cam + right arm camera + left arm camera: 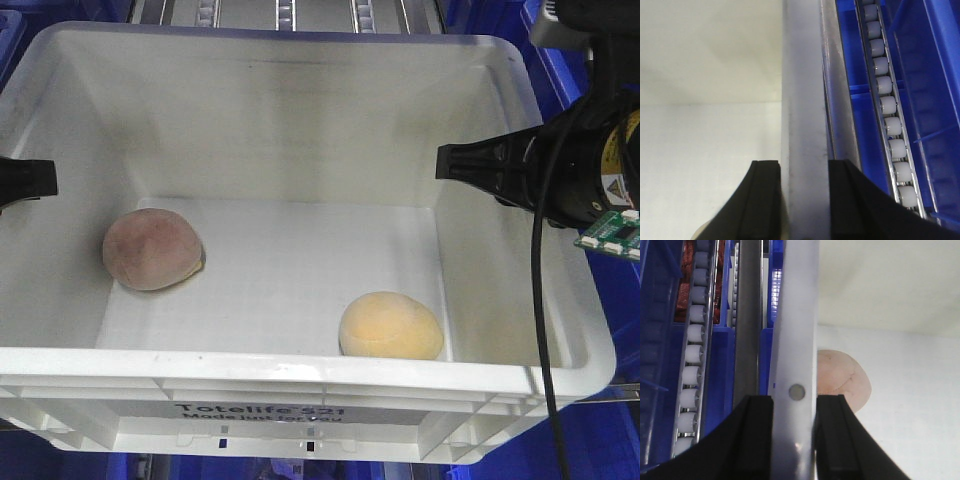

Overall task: Place moving items into box and shelve
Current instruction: 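Align the held tote above the roller-track shelf with both grippers, then lower the tote onto the roller shelf with both grippers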

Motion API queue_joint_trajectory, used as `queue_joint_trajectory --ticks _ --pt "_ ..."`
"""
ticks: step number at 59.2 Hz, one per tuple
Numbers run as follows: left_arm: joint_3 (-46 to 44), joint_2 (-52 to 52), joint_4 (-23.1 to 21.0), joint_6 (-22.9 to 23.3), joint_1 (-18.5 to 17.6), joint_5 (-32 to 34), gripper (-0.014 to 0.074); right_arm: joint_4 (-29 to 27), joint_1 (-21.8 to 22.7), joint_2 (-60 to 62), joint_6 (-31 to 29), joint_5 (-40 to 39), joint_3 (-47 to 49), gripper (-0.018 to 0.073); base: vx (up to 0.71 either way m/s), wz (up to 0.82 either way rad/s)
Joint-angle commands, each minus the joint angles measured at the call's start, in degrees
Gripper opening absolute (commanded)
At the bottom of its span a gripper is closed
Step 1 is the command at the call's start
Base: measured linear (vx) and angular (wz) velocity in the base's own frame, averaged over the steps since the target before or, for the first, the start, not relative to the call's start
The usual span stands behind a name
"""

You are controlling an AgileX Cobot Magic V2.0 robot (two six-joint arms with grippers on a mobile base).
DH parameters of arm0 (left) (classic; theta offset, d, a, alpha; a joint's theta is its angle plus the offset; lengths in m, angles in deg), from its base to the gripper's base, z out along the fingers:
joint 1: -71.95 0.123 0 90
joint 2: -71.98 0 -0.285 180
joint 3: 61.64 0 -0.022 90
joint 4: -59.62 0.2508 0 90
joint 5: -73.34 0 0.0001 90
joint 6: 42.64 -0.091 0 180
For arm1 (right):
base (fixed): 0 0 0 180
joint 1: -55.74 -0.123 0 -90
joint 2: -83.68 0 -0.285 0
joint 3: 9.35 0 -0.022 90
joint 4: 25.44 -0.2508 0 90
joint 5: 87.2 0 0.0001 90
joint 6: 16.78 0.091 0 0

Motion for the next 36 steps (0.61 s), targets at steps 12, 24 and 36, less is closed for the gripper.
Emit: queue_joint_trajectory --ticks 12,24,36 --pt "-2.42 1.35 6.61 0.81 0.22 4.69 0.0109 8.13 0.45 1.92 0.04 -0.92 2.0 -0.0011 0.0 0.0" --pt "-2.42 1.35 6.6 0.81 0.22 4.7 0.0109 8.89 0.45 1.92 0.04 -2.51 2.0 -0.0011 0.0 0.0" --pt "-2.42 1.29 6.74 0.81 0.22 6.52 0.0109 12.17 0.45 1.87 -0.63 -2.86 2.0 -0.0011 0.0 0.0"
